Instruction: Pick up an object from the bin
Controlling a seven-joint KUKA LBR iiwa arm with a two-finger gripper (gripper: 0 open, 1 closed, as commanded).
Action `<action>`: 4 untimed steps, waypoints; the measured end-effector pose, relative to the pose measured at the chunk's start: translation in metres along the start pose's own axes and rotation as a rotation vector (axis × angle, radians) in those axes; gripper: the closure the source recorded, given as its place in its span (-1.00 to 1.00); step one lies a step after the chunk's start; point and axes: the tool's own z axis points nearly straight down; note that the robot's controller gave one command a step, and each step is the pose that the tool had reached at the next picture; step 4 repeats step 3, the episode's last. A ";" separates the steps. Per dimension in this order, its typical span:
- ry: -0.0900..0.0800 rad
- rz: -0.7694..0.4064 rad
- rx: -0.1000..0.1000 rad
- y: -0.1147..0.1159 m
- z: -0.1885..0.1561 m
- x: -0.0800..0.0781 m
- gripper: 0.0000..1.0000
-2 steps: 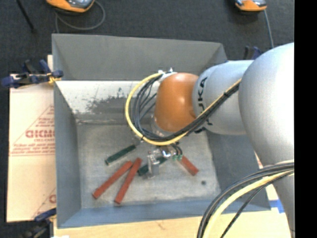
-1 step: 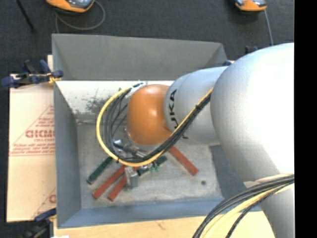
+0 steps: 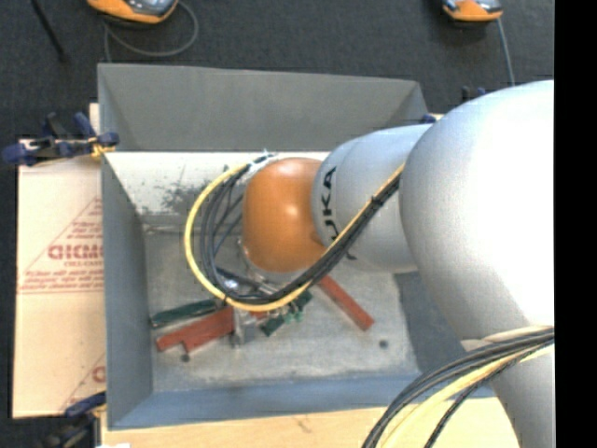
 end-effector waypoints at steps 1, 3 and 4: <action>-0.005 -0.513 0.001 0.048 -0.120 -0.011 1.00; -0.009 -0.768 0.005 0.058 -0.282 0.000 1.00; -0.009 -0.768 0.005 0.058 -0.282 0.000 1.00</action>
Offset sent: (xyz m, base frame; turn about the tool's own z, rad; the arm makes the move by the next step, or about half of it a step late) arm -0.0068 0.0479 0.1175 -0.5146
